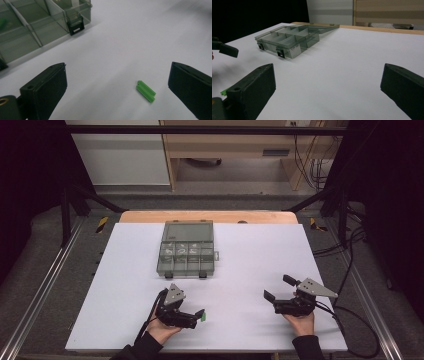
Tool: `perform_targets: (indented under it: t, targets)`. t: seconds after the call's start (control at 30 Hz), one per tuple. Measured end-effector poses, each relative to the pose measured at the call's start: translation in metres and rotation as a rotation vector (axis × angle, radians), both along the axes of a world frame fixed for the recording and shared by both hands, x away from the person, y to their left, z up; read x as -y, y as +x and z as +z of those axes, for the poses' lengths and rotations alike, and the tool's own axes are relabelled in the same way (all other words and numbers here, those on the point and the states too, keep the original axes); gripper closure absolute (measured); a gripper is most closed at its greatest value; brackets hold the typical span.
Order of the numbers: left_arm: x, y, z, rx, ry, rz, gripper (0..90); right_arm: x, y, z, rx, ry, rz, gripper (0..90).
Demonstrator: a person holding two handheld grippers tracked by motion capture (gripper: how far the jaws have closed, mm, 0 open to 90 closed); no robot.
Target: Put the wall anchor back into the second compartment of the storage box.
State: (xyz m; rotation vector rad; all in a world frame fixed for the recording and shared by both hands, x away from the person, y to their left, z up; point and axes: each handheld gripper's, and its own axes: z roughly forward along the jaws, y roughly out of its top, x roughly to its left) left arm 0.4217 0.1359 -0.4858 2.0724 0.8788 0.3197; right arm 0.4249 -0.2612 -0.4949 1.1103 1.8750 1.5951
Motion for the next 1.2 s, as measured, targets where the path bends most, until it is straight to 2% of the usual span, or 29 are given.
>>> perform_targets:
  t: [0.2, 0.23, 0.33, 0.43, 0.6, 0.63, 0.7, 0.9, 1.2]
  targets:
    - [0.005, -0.003, -0.007, -0.046, 0.024, 0.0, 5.1, 0.0, 0.0, 0.0, 0.002, -0.001, -0.001, 0.3]
    - [0.007, -0.004, -0.008, -0.066, 0.024, -0.004, 7.0, 0.0, 0.0, 0.0, -0.002, 0.0, -0.002, 0.3]
    - [0.008, -0.005, -0.009, -0.076, 0.023, -0.011, 10.5, 0.0, 0.0, 0.0, -0.003, -0.002, -0.001, 0.3]
    - [0.01, -0.008, -0.01, -0.092, 0.03, -0.013, 20.2, 0.0, 0.0, 0.0, -0.005, 0.0, -0.001, 0.3]
    - [0.013, -0.01, -0.011, -0.099, 0.048, -0.011, 33.1, 0.0, 0.0, 0.0, -0.004, -0.002, -0.001, 0.3]
    - [0.014, -0.011, -0.011, -0.1, 0.051, -0.014, 33.1, 0.0, 0.0, 0.0, -0.004, -0.002, -0.001, 0.3]
    - [0.016, -0.013, -0.01, -0.1, 0.058, -0.022, 40.6, 0.0, 0.0, 0.0, -0.006, -0.001, -0.002, 0.3]
    - [0.02, -0.015, -0.011, -0.108, 0.076, -0.021, 51.9, 0.0, 0.0, 0.0, -0.008, -0.001, -0.001, 0.3]
    - [0.022, -0.017, -0.011, -0.118, 0.083, -0.019, 61.9, 0.0, 0.0, 0.0, -0.01, -0.003, 0.0, 0.3]
